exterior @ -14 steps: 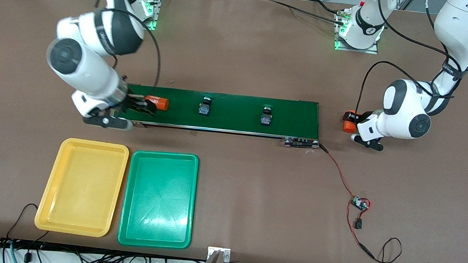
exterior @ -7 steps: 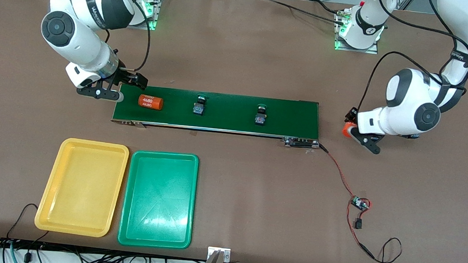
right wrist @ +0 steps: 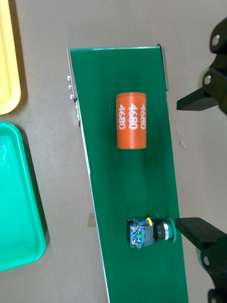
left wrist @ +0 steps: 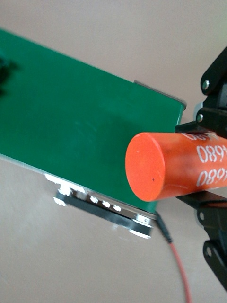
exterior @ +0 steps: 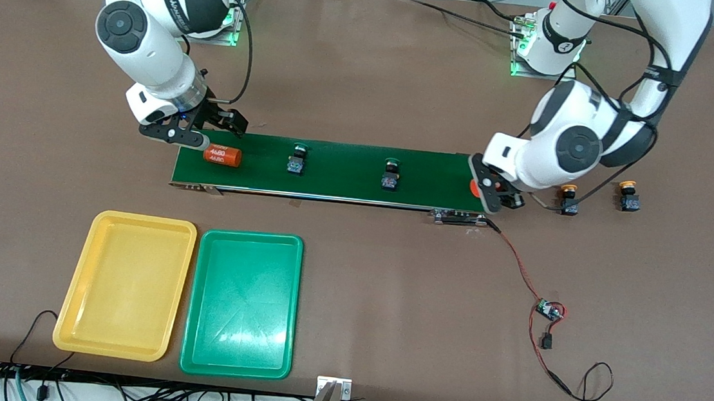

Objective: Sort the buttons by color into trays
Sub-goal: 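Set the battery beside the belt while the left gripper releases its battery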

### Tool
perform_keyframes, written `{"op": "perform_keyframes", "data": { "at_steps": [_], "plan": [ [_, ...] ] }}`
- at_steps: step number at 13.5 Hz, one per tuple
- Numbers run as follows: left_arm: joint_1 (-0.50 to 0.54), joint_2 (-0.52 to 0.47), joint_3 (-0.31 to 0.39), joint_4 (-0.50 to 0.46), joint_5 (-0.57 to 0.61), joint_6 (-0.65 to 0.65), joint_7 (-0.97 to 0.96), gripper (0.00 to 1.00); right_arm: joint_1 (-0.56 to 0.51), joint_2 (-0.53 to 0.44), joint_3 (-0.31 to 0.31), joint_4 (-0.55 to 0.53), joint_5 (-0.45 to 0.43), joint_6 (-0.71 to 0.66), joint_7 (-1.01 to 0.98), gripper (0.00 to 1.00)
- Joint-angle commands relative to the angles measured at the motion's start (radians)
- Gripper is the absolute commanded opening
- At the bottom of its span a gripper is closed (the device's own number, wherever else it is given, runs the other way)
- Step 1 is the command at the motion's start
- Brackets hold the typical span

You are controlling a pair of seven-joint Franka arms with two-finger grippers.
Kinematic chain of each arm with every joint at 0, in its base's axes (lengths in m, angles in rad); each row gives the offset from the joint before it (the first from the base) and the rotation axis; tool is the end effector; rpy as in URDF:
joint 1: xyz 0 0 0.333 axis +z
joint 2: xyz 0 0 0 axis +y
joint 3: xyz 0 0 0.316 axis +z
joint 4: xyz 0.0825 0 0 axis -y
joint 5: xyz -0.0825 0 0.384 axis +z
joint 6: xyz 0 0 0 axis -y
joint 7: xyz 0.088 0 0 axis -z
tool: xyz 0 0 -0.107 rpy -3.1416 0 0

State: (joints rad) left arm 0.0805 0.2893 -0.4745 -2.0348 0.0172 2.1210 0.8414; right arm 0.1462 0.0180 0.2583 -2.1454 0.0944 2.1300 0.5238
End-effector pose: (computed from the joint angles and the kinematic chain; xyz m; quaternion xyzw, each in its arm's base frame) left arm 0.5303 -0.2131 0.3048 0.8095 -0.5779 -0.0700 0.0763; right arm 0.4924 0.2150 0.3920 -0.9954 0.0852 0.0334 0.0301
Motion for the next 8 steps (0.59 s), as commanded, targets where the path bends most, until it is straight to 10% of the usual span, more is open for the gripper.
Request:
{"op": "perform_keyframes", "data": {
  "at_steps": [1, 8],
  "plan": [
    [-0.057, 0.037, 0.005, 0.047, 0.102, -0.009, 0.090, 0.00, -0.031, 0.025, 0.025, -0.011, 0.005, 0.031, 0.048, 1.00],
    [-0.156, 0.111, 0.007, 0.031, 0.263, 0.040, 0.082, 0.01, -0.016, 0.106, 0.025, -0.011, -0.004, 0.109, 0.139, 1.00]
  ]
}}
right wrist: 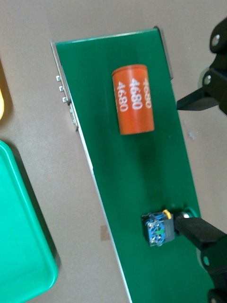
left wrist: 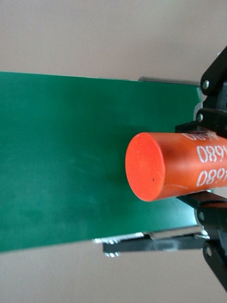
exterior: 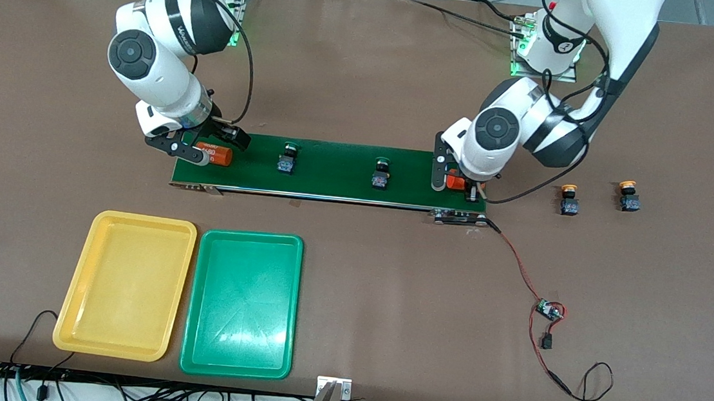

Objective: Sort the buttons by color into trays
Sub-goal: 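Set the battery beside the belt while the left gripper releases its battery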

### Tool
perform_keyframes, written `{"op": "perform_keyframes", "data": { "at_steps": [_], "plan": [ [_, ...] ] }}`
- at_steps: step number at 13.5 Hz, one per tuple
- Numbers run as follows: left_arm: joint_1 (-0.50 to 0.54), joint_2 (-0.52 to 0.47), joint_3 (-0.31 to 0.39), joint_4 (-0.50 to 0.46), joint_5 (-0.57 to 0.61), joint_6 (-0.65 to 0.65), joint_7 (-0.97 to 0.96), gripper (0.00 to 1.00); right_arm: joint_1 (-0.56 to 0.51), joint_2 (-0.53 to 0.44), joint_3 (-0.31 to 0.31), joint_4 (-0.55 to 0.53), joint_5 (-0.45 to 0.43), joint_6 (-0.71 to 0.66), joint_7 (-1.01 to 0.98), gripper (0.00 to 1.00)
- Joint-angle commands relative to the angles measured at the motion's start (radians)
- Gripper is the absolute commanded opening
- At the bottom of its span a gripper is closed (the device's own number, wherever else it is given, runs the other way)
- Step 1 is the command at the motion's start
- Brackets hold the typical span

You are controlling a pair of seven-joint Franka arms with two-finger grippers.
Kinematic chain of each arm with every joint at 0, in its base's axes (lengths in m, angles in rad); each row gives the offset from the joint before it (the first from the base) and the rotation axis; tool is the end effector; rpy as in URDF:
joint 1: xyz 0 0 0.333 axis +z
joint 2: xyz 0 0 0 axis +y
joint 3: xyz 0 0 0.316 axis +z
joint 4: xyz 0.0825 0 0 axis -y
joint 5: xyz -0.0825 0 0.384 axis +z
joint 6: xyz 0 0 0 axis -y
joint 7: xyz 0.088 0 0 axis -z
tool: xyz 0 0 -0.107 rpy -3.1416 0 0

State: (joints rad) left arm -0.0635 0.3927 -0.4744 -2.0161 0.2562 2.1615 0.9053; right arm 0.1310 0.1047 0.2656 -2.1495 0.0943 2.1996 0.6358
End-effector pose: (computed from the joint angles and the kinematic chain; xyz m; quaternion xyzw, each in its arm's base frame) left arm 0.5048 -0.2830 0.2609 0.6957 -0.7119 -0.0956 0.0079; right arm 0.5038 0.2132 0.3507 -0.9873 0.1479 0.0477 0.0317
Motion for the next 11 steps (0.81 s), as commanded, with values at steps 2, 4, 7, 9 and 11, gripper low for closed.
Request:
{"op": "perform_keyframes", "data": {
  "at_steps": [2, 4, 7, 9, 11],
  "plan": [
    [-0.027, 0.014, 0.007, 0.011, 0.024, 0.000, 0.012, 0.13, 0.034, 0.056, 0.020, -0.006, -0.010, 0.095, 0.024, 1.00],
    [-0.027, 0.012, 0.005, 0.001, 0.026, 0.000, 0.009, 0.99, 0.055, 0.093, 0.020, 0.003, -0.008, 0.144, 0.027, 1.00],
    [-0.027, -0.029, 0.005, 0.002, 0.020, -0.015, 0.018, 1.00, 0.078, 0.142, 0.020, 0.010, -0.014, 0.219, 0.025, 1.00],
    [-0.012, -0.078, 0.011, 0.010, 0.017, -0.055, 0.026, 1.00, 0.090, 0.170, 0.020, 0.010, -0.054, 0.242, 0.025, 0.98],
    [0.095, -0.110, 0.022, 0.020, 0.005, -0.046, 0.027, 1.00, 0.101, 0.197, 0.020, 0.010, -0.111, 0.253, 0.027, 0.97]
  ]
}}
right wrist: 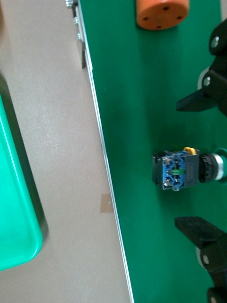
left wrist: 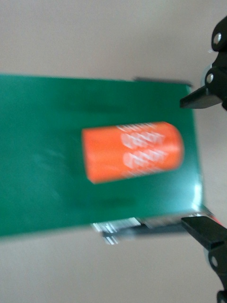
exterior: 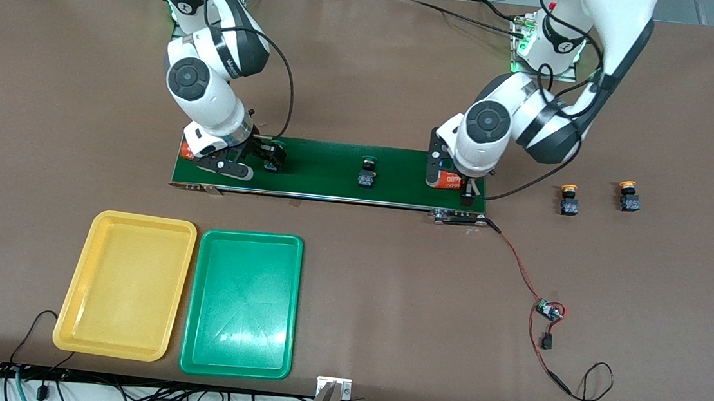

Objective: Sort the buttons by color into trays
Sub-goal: 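Set the battery beside the belt while the left gripper releases its battery, then grasp the green button with the right gripper while the left grasps another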

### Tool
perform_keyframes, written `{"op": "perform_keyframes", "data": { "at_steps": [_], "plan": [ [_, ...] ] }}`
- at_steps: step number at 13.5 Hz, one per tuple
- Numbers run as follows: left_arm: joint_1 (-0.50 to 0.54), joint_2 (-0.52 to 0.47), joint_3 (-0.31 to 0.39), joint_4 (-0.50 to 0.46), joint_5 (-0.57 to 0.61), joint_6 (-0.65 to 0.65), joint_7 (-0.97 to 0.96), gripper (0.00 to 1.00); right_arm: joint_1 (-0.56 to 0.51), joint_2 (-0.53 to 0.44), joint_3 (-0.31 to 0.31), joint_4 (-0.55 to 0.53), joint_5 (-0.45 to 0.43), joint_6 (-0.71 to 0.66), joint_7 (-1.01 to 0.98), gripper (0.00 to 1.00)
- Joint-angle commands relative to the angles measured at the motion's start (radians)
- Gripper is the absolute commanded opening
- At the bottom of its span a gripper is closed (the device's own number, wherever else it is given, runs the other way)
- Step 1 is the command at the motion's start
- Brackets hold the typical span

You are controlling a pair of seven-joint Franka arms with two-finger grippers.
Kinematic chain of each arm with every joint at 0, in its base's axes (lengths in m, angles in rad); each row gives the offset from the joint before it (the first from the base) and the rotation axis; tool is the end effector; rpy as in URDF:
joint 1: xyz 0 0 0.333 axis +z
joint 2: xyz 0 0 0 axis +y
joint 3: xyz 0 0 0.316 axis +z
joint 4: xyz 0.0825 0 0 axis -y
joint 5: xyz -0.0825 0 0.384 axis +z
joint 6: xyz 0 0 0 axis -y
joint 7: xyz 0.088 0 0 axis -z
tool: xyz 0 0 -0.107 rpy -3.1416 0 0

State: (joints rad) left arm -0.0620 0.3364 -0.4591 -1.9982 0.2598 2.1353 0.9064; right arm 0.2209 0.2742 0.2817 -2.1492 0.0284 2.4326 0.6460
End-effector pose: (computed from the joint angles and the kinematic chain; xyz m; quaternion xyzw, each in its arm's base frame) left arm 0.5157 -0.2745 0.2946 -0.7036 0.7058 0.0812 0.0144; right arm 0.4997 0.2729 0.2798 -0.9950 0.0875 0.0175 0.0446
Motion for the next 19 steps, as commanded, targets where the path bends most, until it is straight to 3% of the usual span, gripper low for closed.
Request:
{"op": "perform_keyframes", "data": {
  "at_steps": [1, 5, 6, 8, 11, 13, 15, 17, 19],
  "plan": [
    [0.141, -0.054, 0.023, 0.019, -0.029, -0.017, 0.026, 1.00, 0.017, 0.039, 0.004, 0.009, -0.048, 0.022, 0.017, 0.97],
    [0.194, -0.037, 0.181, 0.024, -0.048, 0.014, 0.006, 1.00, 0.014, 0.054, 0.004, 0.009, -0.074, 0.023, 0.012, 0.86],
    [0.195, -0.031, 0.227, 0.021, -0.068, 0.027, -0.042, 1.00, 0.012, 0.054, 0.002, 0.009, -0.076, 0.023, 0.008, 0.79],
    [0.205, -0.028, 0.249, -0.035, -0.086, 0.041, -0.226, 1.00, 0.011, 0.056, 0.001, 0.009, -0.076, 0.023, 0.004, 0.62],
    [0.255, -0.036, 0.279, -0.091, -0.216, 0.066, -0.470, 1.00, 0.006, 0.056, -0.001, 0.009, -0.076, 0.020, -0.008, 0.41],
    [0.264, -0.027, 0.301, -0.118, -0.255, 0.090, -0.610, 1.00, 0.005, 0.053, -0.012, 0.011, -0.076, 0.016, -0.014, 0.34],
    [0.274, -0.014, 0.330, -0.174, -0.255, 0.199, -0.630, 1.00, 0.005, 0.042, -0.031, 0.058, -0.077, -0.025, -0.026, 0.32],
    [0.287, 0.006, 0.341, -0.246, -0.255, 0.328, -0.635, 1.00, 0.000, 0.043, -0.044, 0.171, -0.076, -0.149, -0.089, 0.31],
    [0.295, 0.018, 0.341, -0.266, -0.254, 0.359, -0.705, 1.00, -0.001, 0.054, -0.085, 0.296, -0.076, -0.248, -0.181, 0.32]
  ]
}}
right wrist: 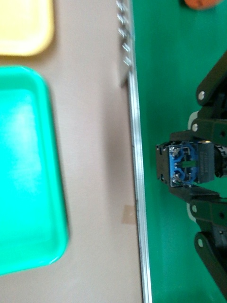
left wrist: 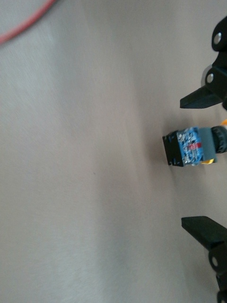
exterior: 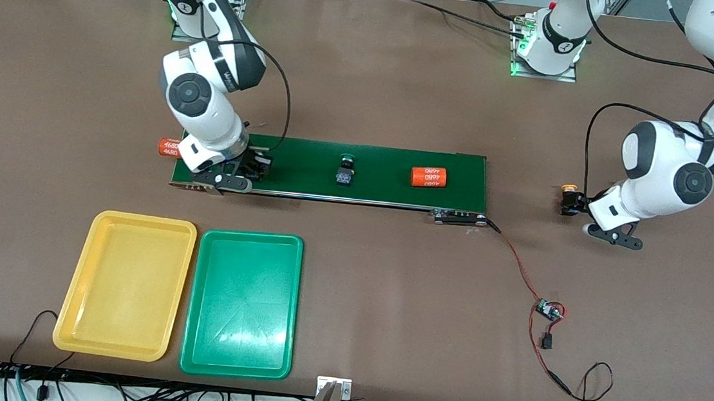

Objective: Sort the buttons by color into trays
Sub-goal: 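Grasp the green button with the right gripper while the left grasps another, then drop the green button into the green tray while the left gripper places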

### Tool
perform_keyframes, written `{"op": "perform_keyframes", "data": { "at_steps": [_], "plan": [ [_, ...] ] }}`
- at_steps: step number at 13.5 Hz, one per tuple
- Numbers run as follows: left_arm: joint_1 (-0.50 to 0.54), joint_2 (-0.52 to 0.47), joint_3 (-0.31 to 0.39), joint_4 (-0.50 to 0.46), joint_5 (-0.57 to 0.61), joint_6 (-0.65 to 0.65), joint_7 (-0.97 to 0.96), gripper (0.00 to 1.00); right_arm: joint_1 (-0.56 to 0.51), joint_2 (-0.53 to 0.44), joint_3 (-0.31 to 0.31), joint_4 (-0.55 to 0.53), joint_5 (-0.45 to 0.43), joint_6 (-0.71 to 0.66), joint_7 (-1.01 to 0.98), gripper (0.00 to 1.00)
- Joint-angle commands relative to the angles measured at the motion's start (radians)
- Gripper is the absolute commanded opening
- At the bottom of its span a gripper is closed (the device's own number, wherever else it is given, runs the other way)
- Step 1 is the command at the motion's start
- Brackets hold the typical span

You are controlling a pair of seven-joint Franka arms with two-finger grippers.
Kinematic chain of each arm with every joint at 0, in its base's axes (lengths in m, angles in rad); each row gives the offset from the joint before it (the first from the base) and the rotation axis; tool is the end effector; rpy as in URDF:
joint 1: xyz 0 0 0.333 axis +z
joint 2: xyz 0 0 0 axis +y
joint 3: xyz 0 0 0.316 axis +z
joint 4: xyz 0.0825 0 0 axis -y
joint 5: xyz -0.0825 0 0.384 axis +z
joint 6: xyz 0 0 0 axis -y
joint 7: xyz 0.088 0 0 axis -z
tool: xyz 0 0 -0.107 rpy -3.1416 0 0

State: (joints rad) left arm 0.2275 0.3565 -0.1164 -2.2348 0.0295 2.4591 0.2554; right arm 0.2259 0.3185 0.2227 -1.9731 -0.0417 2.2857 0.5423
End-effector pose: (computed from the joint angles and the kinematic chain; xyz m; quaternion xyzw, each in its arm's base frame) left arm 0.5291 0.0574 0.1998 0.9945 -0.0816 -0.0614 0.0235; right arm 0.5503 0.2580 0.3128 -0.9991 0.0386 0.0078 0.0172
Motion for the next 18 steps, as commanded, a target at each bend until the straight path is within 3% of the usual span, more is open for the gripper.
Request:
{"op": "perform_keyframes", "data": {
  "at_steps": [1, 5, 9, 10, 15, 18],
  "plan": [
    [0.006, 0.001, -0.002, -0.041, -0.022, 0.034, -0.105, 1.00, -0.010, 0.014, -0.042, 0.158, -0.006, -0.110, -0.112, 0.32],
    [0.004, 0.006, -0.003, -0.064, -0.022, 0.024, -0.130, 0.97, -0.025, 0.149, -0.082, 0.321, -0.004, -0.100, -0.201, 0.32],
    [-0.004, -0.005, -0.014, -0.075, -0.020, -0.012, -0.119, 0.09, -0.030, 0.283, -0.135, 0.454, -0.001, -0.094, -0.304, 0.32],
    [-0.004, -0.013, -0.016, -0.074, -0.019, -0.017, -0.117, 0.00, -0.028, 0.321, -0.147, 0.494, -0.001, -0.088, -0.303, 0.32],
    [-0.007, -0.091, -0.061, -0.013, -0.017, -0.138, -0.133, 0.00, -0.022, 0.488, -0.154, 0.577, 0.000, 0.154, -0.311, 0.31],
    [-0.051, -0.106, -0.104, 0.078, -0.025, -0.271, -0.194, 0.00, -0.010, 0.592, -0.158, 0.667, -0.003, 0.198, -0.308, 0.32]
  ]
}}
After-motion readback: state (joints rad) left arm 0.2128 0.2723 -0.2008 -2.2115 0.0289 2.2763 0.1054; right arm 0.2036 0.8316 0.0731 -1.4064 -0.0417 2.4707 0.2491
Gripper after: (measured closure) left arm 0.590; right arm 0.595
